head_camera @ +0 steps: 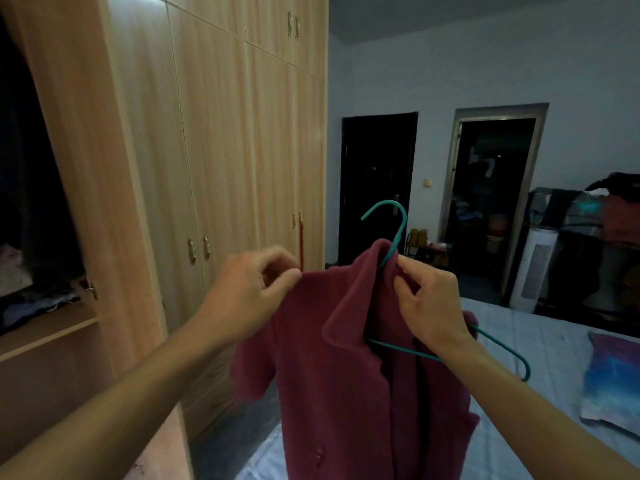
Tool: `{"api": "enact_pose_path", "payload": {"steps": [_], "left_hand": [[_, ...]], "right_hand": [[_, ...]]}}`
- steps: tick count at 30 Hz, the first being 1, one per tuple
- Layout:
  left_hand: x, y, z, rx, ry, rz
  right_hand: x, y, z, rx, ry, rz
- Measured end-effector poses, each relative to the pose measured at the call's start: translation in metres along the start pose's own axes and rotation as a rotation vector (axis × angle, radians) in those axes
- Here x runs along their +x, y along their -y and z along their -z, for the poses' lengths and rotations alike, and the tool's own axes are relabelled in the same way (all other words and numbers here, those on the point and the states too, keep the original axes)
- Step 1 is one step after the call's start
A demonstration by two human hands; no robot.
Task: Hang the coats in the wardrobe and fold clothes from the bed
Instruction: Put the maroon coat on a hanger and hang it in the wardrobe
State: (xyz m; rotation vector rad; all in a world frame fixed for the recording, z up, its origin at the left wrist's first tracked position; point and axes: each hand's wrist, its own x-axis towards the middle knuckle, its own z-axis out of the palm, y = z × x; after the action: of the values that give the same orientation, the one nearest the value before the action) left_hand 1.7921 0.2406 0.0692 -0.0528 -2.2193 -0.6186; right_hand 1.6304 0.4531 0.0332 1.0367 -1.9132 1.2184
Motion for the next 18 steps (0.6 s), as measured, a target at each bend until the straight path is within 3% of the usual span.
{"api": "enact_pose_path", "payload": {"steps": [6, 10, 18], "left_hand": [[0.019, 0.0, -0.022, 0.219, 0.245, -0.142], [0.02, -0.01, -0.039, 0.013, 0.401, -0.142], [0.009, -0.005, -0.056, -0.057, 0.166, -0.217]], "right_hand": [[0.003, 0.016, 0.004, 0.038, 0.03, 0.094], [0.004, 0.026, 0.004, 0.062, 0.076, 0.147], [0.003, 0.034, 0.006, 0.187, 0.19, 0.155]]}}
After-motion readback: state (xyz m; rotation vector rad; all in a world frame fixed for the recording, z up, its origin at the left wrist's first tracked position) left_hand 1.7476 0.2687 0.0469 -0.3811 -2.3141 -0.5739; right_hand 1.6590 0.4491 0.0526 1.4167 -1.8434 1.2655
